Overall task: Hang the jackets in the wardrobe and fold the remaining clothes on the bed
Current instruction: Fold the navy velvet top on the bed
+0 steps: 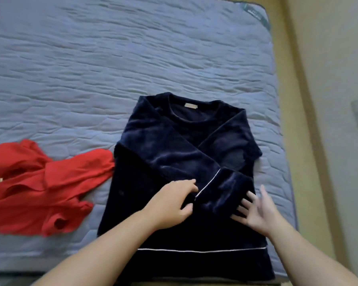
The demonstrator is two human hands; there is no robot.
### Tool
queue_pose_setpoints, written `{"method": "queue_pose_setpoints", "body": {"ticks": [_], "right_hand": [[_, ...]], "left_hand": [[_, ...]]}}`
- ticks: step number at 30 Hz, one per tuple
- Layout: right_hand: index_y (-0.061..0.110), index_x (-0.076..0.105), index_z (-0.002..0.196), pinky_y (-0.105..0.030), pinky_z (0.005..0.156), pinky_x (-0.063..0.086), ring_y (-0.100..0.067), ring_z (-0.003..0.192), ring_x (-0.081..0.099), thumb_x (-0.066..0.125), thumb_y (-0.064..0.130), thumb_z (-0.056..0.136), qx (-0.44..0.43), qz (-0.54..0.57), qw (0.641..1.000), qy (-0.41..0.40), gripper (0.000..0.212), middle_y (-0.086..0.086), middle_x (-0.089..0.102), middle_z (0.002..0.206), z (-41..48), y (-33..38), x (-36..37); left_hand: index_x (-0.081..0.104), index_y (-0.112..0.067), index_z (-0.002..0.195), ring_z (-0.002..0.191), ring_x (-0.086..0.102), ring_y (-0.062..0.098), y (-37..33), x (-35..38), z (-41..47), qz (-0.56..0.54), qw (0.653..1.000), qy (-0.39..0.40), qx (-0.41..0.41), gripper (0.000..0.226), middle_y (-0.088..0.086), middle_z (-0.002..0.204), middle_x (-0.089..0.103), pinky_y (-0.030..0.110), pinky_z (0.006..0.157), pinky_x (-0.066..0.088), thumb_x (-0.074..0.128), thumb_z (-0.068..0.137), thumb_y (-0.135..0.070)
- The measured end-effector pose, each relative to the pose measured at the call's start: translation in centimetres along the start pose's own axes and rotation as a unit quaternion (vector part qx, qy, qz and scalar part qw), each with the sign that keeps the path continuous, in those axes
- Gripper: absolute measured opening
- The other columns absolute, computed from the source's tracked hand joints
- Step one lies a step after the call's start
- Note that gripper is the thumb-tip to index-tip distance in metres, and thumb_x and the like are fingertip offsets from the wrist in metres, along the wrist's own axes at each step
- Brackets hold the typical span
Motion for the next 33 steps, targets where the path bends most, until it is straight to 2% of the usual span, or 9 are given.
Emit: {"method": "queue_pose_setpoints", "body": {"ticks": [3,8,14,17,20,22,25,30,33], "right_hand": [[0.019,0.037,0.144,-0.053,0.106,0.030,-0.031,0.134,0.041,0.023,0.055,0.100,0.035,-0.098,0.991,-0.080,0.059,-0.011,0.046,0.144,2.7,-1.1,-6.4],[0.015,0.052,0.129,-0.041,0.091,0.042,-0.027,0.115,0.054,0.049,0.031,0.097,-0.063,-0.300,0.945,-0.111,0.035,-0.011,0.055,0.134,4.6,-2.0,-5.4],[0.015,0.043,0.137,-0.031,0.096,0.040,-0.025,0.114,0.054,0.063,0.025,0.086,-0.118,-0.486,0.864,-0.056,0.056,-0.009,0.053,0.129,7.0,-3.9,-1.3],[0.010,0.051,0.132,-0.030,0.094,0.040,-0.027,0.115,0.055,0.063,0.021,0.085,-0.087,-0.527,0.843,-0.066,0.050,-0.012,0.055,0.129,7.0,-6.8,-2.7],[0.011,0.057,0.123,-0.036,0.095,0.041,-0.030,0.114,0.054,0.063,0.016,0.083,-0.123,-0.528,0.825,-0.161,0.041,-0.012,0.051,0.132,5.7,-9.0,-5.7],[0.014,0.052,0.127,-0.045,0.100,0.038,-0.032,0.121,0.046,0.063,0.016,0.081,-0.139,-0.511,0.813,-0.242,0.047,-0.011,0.043,0.137,4.7,-10.1,-7.9],[0.017,0.043,0.136,-0.052,0.103,0.034,-0.033,0.129,0.040,0.066,0.018,0.081,-0.116,-0.501,0.806,-0.292,0.060,-0.009,0.038,0.144,4.1,-11.2,-10.2],[0.021,0.031,0.143,-0.053,0.103,0.033,-0.035,0.127,0.043,0.067,0.027,0.081,-0.090,-0.468,0.837,-0.269,0.071,-0.011,0.040,0.144,4.6,-11.4,-11.5],[0.014,0.044,0.131,-0.052,0.101,0.032,-0.035,0.123,0.047,0.068,0.043,0.079,-0.061,-0.516,0.810,-0.272,0.064,-0.014,0.050,0.134,5.2,-10.8,-12.5]], "left_hand": [[0.055,-0.024,0.120,0.121,0.050,0.013,4.6,2.9,-2.1,0.014,0.988,0.000,-0.153,0.035,-0.007,0.129,0.055,0.030,0.105,0.037,0.054,0.086,-0.023],[0.061,-0.018,0.108,0.103,0.059,0.018,10.2,3.0,-4.6,0.002,0.943,-0.027,-0.333,0.024,0.000,0.111,0.065,0.029,0.091,0.044,0.055,0.085,-0.016],[0.060,-0.020,0.107,0.100,0.059,0.021,13.0,4.0,-5.0,-0.038,0.902,-0.034,-0.429,0.022,0.001,0.107,0.066,0.029,0.086,0.044,0.055,0.085,-0.020],[0.060,-0.017,0.116,0.110,0.056,0.030,14.3,5.5,-8.4,-0.029,0.856,-0.058,-0.514,0.031,0.009,0.115,0.064,0.035,0.091,0.044,0.057,0.085,-0.019],[0.057,-0.015,0.117,0.113,0.050,0.036,14.4,6.8,-12.6,0.021,0.812,-0.119,-0.570,0.038,0.016,0.122,0.053,0.045,0.093,0.042,0.065,0.080,-0.018],[0.053,-0.013,0.121,0.118,0.045,0.039,14.3,7.3,-15.3,0.065,0.776,-0.159,-0.607,0.051,0.019,0.128,0.046,0.052,0.094,0.039,0.073,0.074,-0.020],[0.047,-0.006,0.125,0.119,0.047,0.043,15.3,7.8,-18.2,-0.006,0.720,-0.200,-0.665,0.062,0.026,0.130,0.049,0.052,0.095,0.038,0.077,0.075,-0.027],[0.058,-0.004,0.114,0.113,0.056,0.038,16.4,8.2,-19.3,-0.082,0.751,-0.130,-0.642,0.048,0.019,0.120,0.062,0.039,0.090,0.039,0.068,0.085,-0.040],[0.062,-0.007,0.089,0.096,0.061,0.034,16.3,7.6,-19.2,-0.097,0.780,-0.105,-0.609,0.039,0.017,0.101,0.067,0.037,0.079,0.041,0.068,0.083,-0.045]]}}
Point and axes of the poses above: each hand's wrist, its own z-axis towards the middle knuckle, its own x-axis out of the palm, y = z × x, the point moved 3 cm from there along z, towards the middle knuckle
